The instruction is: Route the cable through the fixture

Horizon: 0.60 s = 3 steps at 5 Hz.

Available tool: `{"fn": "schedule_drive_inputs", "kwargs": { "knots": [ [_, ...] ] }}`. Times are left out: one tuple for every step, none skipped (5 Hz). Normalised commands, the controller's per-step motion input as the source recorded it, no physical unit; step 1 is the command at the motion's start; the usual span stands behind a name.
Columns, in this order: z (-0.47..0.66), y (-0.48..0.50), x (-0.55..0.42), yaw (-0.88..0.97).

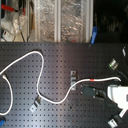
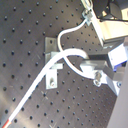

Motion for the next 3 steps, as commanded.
{"fn": "schedule_drive_inputs", "kwargs": {
  "knots": [
    [0.04,-0.008,-0.105,0.0],
    [0.0,-0.06,0.001,0.0],
    [0.39,-0.173,-0.287,-0.22]
  ]
}}
